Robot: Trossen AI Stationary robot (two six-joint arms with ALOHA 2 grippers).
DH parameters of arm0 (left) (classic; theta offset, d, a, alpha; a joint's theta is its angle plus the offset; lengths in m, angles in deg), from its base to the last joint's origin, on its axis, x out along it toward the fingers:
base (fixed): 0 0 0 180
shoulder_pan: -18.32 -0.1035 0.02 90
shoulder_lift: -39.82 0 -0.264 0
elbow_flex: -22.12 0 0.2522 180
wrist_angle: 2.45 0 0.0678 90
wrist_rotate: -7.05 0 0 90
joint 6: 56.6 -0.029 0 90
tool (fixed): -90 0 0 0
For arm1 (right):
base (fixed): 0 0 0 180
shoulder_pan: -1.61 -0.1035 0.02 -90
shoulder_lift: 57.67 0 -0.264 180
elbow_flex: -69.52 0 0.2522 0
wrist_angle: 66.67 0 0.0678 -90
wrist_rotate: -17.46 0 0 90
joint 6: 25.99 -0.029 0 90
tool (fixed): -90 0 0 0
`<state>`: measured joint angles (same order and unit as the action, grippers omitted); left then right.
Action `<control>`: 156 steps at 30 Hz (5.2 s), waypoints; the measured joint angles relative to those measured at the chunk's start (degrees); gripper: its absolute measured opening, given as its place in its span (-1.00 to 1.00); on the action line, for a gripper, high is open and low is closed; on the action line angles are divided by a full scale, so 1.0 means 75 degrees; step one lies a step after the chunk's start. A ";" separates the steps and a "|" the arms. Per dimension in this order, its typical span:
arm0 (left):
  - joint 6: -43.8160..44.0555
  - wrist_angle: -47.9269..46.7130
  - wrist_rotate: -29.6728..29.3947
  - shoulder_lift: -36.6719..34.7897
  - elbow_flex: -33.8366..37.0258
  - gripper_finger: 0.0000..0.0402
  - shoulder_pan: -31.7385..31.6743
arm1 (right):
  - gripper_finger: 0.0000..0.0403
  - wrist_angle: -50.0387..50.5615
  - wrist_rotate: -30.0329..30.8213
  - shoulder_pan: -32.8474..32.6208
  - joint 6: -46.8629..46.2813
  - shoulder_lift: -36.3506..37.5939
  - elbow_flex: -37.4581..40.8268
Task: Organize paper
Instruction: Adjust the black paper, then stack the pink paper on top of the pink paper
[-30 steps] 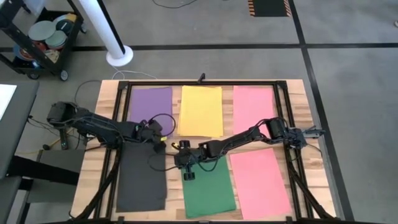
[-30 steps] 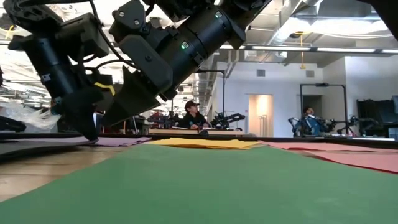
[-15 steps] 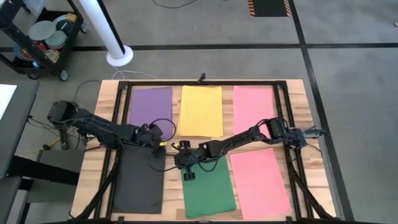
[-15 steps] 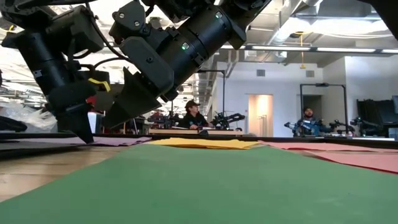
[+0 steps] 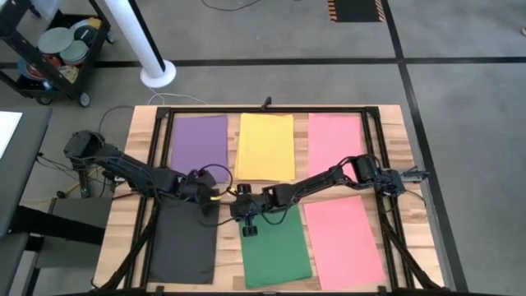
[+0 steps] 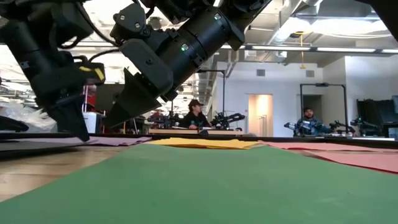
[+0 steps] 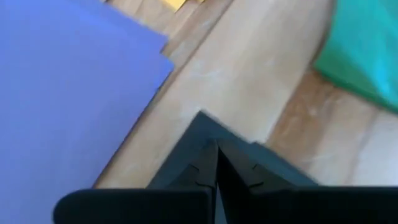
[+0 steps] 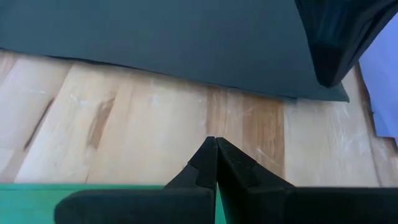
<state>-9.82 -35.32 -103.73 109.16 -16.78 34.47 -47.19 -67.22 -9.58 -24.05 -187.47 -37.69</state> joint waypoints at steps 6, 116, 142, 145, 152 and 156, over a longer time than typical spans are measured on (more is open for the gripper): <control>0.0003 0.0049 -0.0151 0.0000 -0.0395 -1.00 0.0336 | -1.00 0.0268 0.0000 0.0024 0.0120 0.0000 0.0000; -0.4663 0.7801 -0.0309 0.0023 0.1132 -1.00 -0.0368 | -1.00 0.5221 -0.1549 -0.3522 -0.8475 0.6176 0.4648; -0.4602 0.7585 -0.0306 0.0023 0.1132 -1.00 -0.0359 | -1.00 0.2435 -0.1766 -0.4468 -1.0272 0.4887 0.4648; -0.4604 0.7586 -0.0304 0.0023 0.1132 -1.00 -0.0359 | -1.00 0.2697 -0.1757 -0.4508 -1.0543 0.4899 0.4648; -0.4576 0.7586 -0.0306 0.0023 0.1132 -1.00 -0.0359 | -1.00 0.2972 -0.1734 -0.4531 -1.1016 0.4902 0.4648; -0.4577 0.7586 -0.0306 0.0023 0.1132 -1.00 -0.0359 | -1.00 0.2971 -0.1700 -0.4565 -1.1259 0.4902 0.4648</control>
<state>-44.14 21.57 -106.02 109.33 -8.29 31.77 -24.91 -79.97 -43.81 -108.49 -150.71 -2.83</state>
